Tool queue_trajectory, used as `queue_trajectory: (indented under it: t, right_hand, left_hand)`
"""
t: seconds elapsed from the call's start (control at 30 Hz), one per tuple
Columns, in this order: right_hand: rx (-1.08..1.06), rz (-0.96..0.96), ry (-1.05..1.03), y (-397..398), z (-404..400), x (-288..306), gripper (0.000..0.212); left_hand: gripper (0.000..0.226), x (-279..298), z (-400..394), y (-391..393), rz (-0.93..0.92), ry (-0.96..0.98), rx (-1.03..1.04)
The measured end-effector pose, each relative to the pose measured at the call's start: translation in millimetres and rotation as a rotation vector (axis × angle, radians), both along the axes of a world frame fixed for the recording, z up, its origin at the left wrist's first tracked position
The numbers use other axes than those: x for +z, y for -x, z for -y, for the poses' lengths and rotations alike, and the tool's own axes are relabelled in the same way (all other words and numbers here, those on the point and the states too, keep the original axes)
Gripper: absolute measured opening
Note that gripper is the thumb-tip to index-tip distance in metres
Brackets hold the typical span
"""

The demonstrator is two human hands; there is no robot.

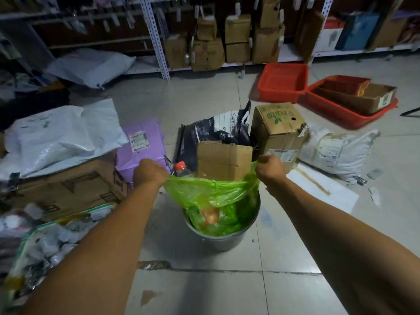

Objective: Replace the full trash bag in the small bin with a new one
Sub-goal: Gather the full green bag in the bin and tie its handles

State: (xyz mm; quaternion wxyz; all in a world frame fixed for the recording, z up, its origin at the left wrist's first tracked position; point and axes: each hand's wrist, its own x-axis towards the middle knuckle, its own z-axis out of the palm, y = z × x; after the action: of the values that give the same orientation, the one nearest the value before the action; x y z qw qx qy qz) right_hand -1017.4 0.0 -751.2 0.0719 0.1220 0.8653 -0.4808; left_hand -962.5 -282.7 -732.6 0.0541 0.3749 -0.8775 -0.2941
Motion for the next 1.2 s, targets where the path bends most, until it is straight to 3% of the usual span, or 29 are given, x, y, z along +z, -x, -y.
queue_trajectory:
  t: [0.27, 0.5, 0.67, 0.83, 0.9, 0.97, 1.07, 1.2]
  right_hand:
    - [-0.024, -0.187, 0.165, 26, 2, 29, 0.056]
    - [-0.086, -0.313, 0.233, 11, -16, 45, 0.049]
    - [-0.123, -0.305, 0.278, -2, -24, 60, 0.022]
    - [-0.047, -0.080, 0.158, -7, -32, 57, 0.015]
    - [-0.017, -0.015, 0.082, -11, -34, 57, 0.007]
    - [0.022, 0.012, 0.030, -12, -35, 55, 0.015]
    - [0.019, -0.048, 0.041, -11, -29, 59, 0.023]
    - [0.018, -0.132, 0.118, 1, -15, 73, 0.022]
  left_hand:
    - [0.029, 22, -1, 18, -0.380, -0.025, 0.022]
    - [0.034, 41, 4, 3, -0.547, -0.167, -0.017]
    - [0.018, 58, -7, -17, -0.439, -0.298, 0.051]
    - [0.010, 67, -11, -33, -0.203, -0.597, 0.071]
    - [0.005, 72, -13, -40, -0.065, -0.587, -0.003]
    - [0.006, 74, -14, -44, 0.045, -0.489, -0.084]
    - [0.006, 73, -11, -39, -0.023, -0.401, -0.084]
    - [0.013, 85, -9, -24, -0.227, -0.489, 0.017]
